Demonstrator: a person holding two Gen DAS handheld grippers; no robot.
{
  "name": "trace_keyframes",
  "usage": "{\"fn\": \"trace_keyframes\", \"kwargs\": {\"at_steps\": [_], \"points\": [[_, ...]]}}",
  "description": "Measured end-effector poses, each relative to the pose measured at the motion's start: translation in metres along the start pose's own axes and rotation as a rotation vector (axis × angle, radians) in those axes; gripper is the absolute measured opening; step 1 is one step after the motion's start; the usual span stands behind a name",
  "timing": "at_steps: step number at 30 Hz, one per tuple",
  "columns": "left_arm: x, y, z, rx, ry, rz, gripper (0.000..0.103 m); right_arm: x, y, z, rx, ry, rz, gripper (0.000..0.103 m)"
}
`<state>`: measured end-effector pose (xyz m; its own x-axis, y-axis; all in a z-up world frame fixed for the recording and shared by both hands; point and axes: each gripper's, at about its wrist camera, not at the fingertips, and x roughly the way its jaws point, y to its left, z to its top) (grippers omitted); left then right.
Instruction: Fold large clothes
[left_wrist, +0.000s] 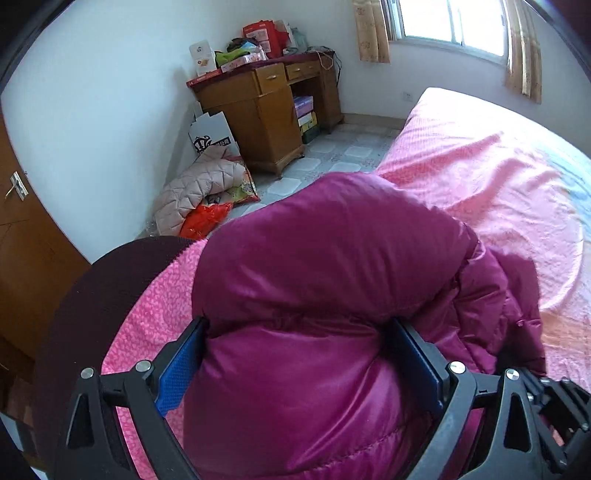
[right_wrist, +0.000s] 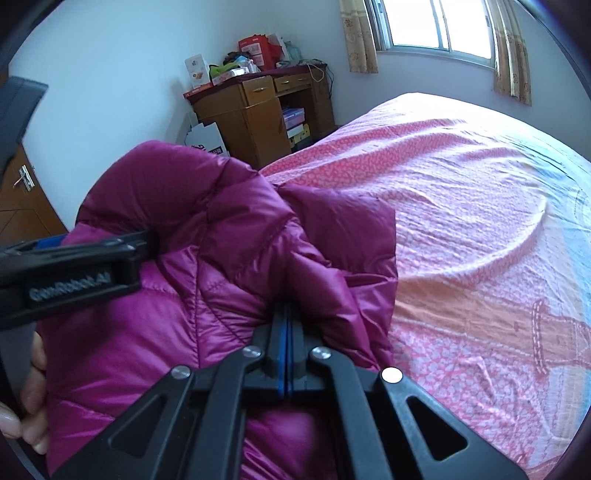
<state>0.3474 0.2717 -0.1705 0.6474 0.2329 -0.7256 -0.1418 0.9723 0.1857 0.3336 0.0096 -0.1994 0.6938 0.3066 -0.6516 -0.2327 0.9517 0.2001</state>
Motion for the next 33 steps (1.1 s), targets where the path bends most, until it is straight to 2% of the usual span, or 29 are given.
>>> {"fn": "trace_keyframes", "kwargs": {"at_steps": [7, 9, 11, 13, 15, 16, 20, 23, 29, 33], "points": [[0.009, -0.01, -0.006, 0.034, -0.008, 0.05, 0.1, -0.009, 0.007, 0.002, -0.042, 0.008, -0.041, 0.0], [0.01, -0.014, -0.004, 0.028, -0.008, 0.048, 0.1, -0.028, 0.01, -0.001, -0.028, -0.026, -0.046, 0.003], [0.011, -0.011, -0.005, 0.017, -0.004, 0.037, 0.1, -0.055, 0.012, -0.01, 0.009, -0.075, -0.014, 0.005], [0.011, -0.011, -0.005, 0.022, -0.006, 0.044, 0.1, -0.077, 0.018, -0.023, -0.011, -0.102, -0.012, 0.007], [0.009, -0.012, -0.006, 0.035, -0.011, 0.056, 0.1, -0.094, 0.024, -0.04, -0.028, -0.11, -0.001, 0.013], [0.008, -0.012, -0.006, 0.041, -0.012, 0.059, 0.1, -0.096, 0.024, -0.046, -0.023, -0.099, 0.005, 0.013], [0.005, -0.014, -0.009, 0.059, -0.012, 0.063, 0.1, -0.091, 0.018, -0.068, 0.022, -0.048, 0.029, 0.013], [0.004, -0.016, -0.011, 0.063, -0.012, 0.069, 0.1, -0.083, 0.02, -0.07, 0.018, -0.025, 0.027, 0.014], [0.004, -0.017, -0.014, 0.076, -0.015, 0.081, 0.1, -0.075, 0.033, -0.078, -0.029, -0.048, -0.008, 0.014], [0.003, -0.018, -0.015, 0.08, -0.013, 0.087, 0.1, -0.074, 0.035, -0.083, -0.018, -0.05, -0.001, 0.014]]}}
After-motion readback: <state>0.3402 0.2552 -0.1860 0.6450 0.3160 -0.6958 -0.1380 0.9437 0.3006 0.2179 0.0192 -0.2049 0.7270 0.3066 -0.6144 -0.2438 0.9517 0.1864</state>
